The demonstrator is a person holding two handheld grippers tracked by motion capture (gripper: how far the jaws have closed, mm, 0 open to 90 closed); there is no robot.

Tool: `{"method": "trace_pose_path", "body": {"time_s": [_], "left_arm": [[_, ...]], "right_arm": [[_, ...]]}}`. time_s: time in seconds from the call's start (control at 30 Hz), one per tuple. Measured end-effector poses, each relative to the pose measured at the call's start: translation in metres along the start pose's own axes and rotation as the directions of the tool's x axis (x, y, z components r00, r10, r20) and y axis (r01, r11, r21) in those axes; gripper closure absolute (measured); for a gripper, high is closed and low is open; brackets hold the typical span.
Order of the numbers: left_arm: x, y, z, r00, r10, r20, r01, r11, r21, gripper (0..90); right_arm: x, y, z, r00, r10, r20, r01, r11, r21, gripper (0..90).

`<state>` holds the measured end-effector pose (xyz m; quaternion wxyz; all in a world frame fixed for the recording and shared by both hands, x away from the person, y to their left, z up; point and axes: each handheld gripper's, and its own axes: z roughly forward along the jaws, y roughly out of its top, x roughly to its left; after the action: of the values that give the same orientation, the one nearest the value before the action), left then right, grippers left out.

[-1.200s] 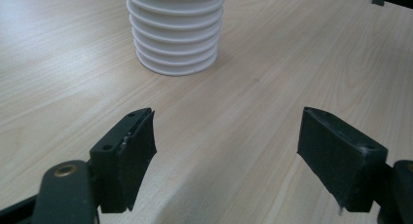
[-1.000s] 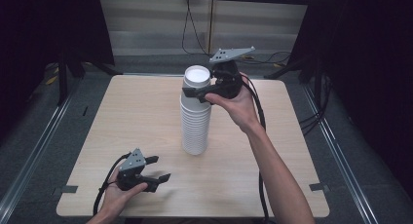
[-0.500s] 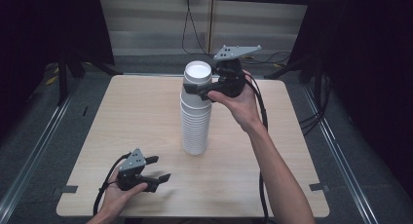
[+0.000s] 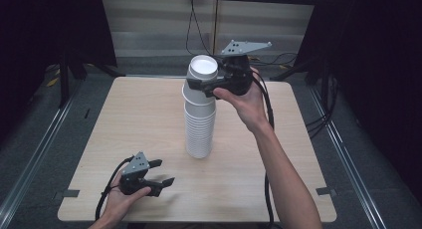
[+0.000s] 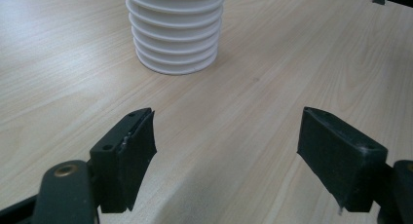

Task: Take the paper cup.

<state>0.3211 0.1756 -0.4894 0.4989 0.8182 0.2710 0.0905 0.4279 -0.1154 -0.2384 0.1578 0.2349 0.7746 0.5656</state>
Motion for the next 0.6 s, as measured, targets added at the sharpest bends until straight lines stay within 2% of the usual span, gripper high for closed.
{"method": "trace_pose_path", "body": {"time_s": [0.27,0.37,0.6], "left_arm": [[0.001,0.000,-0.001,0.9999,0.009,-0.004,-0.009,1.0000,-0.001,21.2],[0.000,0.000,0.000,1.0000,0.001,0.000,-0.001,1.0000,-0.002,21.2],[0.000,0.000,0.000,1.0000,0.000,-0.001,0.000,1.0000,0.002,21.2]], "right_arm": [[0.002,0.007,-0.001,1.0000,-0.006,-0.003,0.006,1.000,-0.019,20.7],[0.001,0.007,-0.004,1.0000,-0.005,0.002,0.006,1.000,-0.029,20.8],[-0.002,0.009,-0.010,1.0000,0.009,-0.001,-0.009,0.997,-0.079,21.0]]}}
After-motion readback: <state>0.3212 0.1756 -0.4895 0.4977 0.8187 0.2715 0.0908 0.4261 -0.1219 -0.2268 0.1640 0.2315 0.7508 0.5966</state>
